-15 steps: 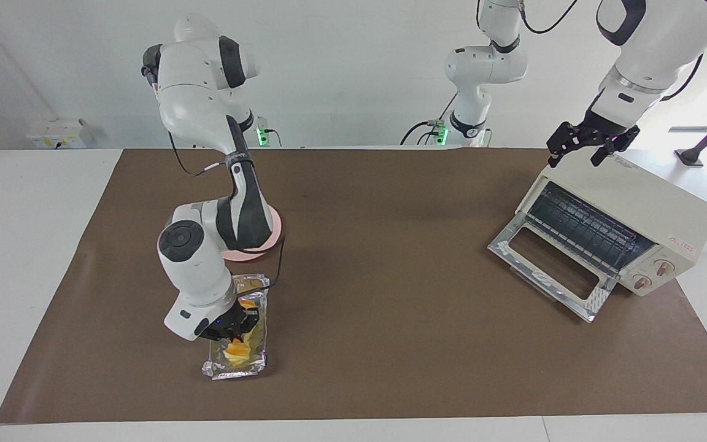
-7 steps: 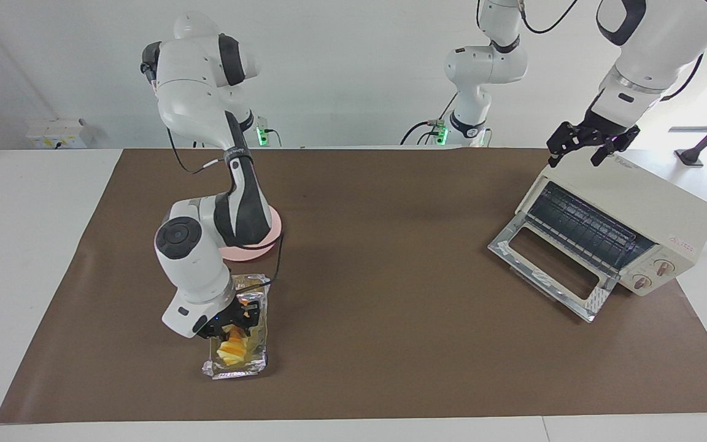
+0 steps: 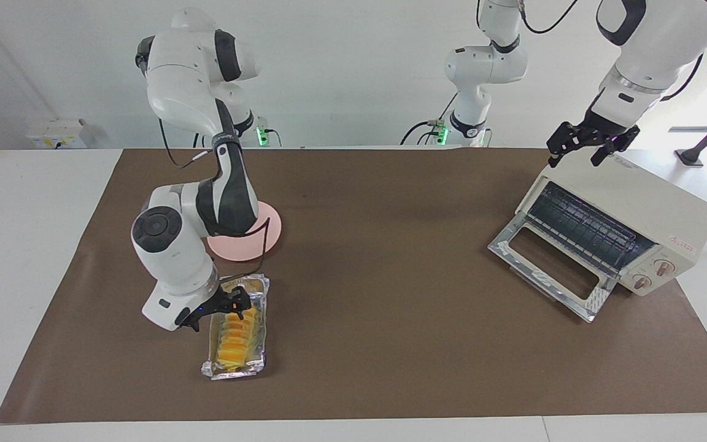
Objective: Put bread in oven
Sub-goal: 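Lower the bread into the foil tray and open the right gripper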
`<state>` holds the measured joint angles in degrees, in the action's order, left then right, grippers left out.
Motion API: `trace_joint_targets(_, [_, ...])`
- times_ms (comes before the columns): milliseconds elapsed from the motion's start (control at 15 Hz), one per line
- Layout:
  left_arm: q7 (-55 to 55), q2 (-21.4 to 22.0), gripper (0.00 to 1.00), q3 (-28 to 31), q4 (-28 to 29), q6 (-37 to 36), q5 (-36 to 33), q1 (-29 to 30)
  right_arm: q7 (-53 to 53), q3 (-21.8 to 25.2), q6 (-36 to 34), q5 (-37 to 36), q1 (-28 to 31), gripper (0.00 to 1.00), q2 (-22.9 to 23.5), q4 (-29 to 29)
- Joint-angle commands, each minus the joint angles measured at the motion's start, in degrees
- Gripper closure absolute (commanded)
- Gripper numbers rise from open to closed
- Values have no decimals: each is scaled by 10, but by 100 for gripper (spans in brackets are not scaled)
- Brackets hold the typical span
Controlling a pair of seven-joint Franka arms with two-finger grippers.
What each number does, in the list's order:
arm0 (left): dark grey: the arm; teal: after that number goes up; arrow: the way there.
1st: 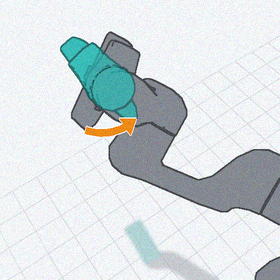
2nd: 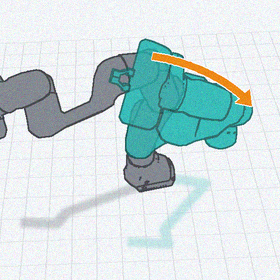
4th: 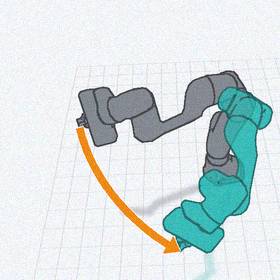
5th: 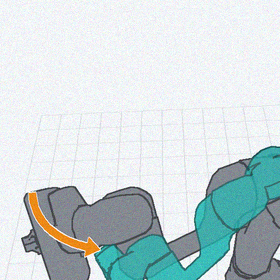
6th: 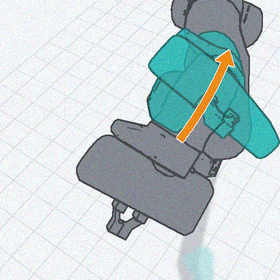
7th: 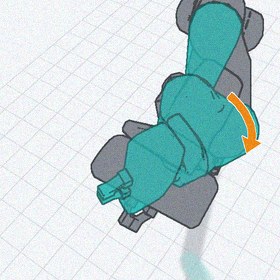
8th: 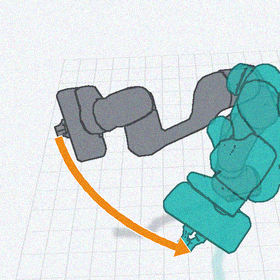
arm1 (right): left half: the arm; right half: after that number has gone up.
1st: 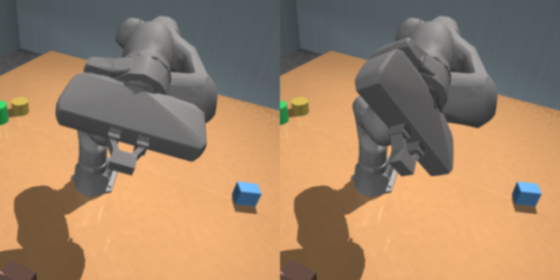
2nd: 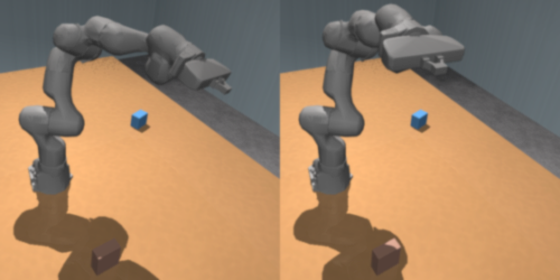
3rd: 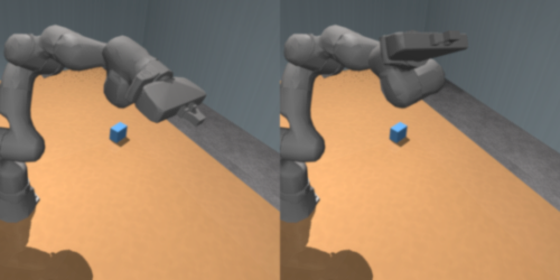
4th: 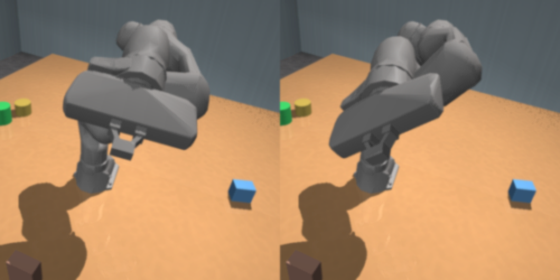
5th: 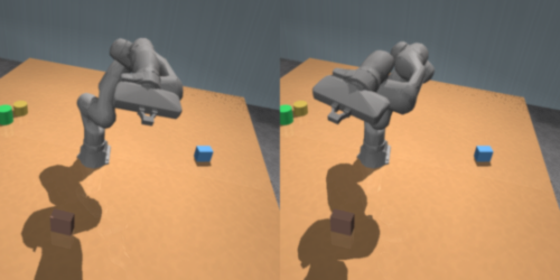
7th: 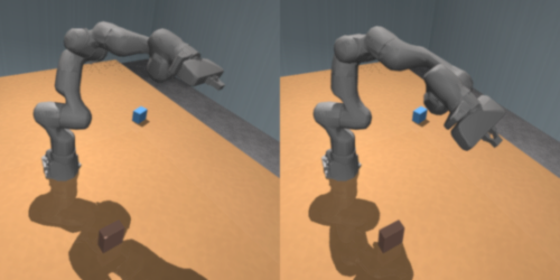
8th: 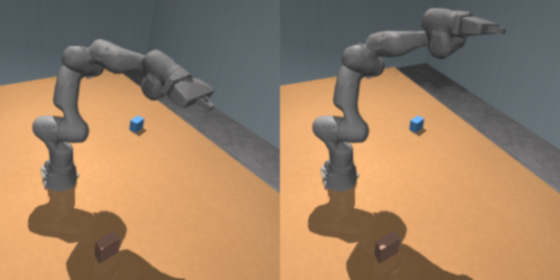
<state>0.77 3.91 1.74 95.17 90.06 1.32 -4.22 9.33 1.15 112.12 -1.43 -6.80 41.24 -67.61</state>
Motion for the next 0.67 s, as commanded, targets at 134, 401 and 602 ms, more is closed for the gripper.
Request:
trace_joint_targets(134, [-2, 7, 0, 3, 0, -9, 1, -1, 28, -3, 99, -15, 14, 0, -30, -100])
trace_joint_targets(401, [-2, 7, 0, 3, 0, -9, 2, -1, 32, -2, 123, -16, 14, 6, -41, -135])
trace_joint_targets(602, [-2, 7, 0, 3, -1, -9, 2, -1, 32, -2, 122, -16, 14, 28, -43, -136])
